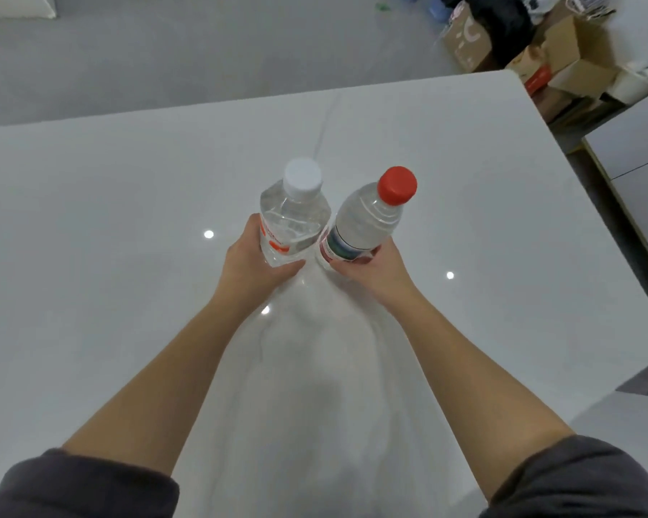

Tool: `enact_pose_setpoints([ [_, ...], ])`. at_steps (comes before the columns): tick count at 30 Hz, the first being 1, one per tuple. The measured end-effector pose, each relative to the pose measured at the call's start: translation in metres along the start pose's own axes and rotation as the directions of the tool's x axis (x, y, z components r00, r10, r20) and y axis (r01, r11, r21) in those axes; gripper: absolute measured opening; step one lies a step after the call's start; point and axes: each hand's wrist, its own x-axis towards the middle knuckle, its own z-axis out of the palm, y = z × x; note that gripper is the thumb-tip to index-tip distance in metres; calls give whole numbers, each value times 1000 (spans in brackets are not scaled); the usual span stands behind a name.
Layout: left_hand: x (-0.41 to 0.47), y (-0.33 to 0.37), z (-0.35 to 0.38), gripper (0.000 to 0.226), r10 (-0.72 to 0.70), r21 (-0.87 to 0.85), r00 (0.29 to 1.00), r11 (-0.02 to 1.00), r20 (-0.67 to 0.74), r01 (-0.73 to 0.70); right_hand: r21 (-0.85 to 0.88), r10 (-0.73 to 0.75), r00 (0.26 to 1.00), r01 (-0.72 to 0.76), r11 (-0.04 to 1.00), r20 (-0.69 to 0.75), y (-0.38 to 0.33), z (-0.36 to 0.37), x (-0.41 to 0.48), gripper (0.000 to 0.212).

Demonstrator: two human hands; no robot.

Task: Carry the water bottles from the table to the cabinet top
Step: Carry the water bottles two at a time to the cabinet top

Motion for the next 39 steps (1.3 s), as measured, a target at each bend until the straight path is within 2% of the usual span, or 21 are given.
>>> enact_pose_setpoints([
  [6,-56,7,45,59,-5,112,991,994,131,-10,-13,107,988,-109,994,-107,40,-31,-84,31],
  [13,-154,15,142,55,59,141,944,984,323,-110,70,196,943,-184,980,-270,87,-105,-213,31],
  [18,-220,29,227,51,18,140,892,986,452,-91,174,280,873,-228,958,-400,130,-171,-305,34],
  [23,-286,49,302,51,78,64,827,989,557,-137,225,332,792,-249,942,-512,164,-236,-401,42],
  [25,-307,68,326,51,115,38,791,984,601,-171,269,347,752,-231,935,-560,172,-257,-432,50],
  [27,-325,91,347,54,146,-4,757,983,637,-186,324,370,691,-203,924,-621,169,-275,-459,67],
  [31,-349,146,380,62,254,-96,707,962,660,-255,380,352,575,-77,922,-739,145,-306,-500,52],
  [36,-363,228,407,65,422,-244,561,898,712,-365,382,286,437,148,912,-853,97,-350,-536,52],
  [39,-370,273,415,58,491,-328,508,865,708,-379,323,220,383,230,918,-897,61,-378,-553,60],
])
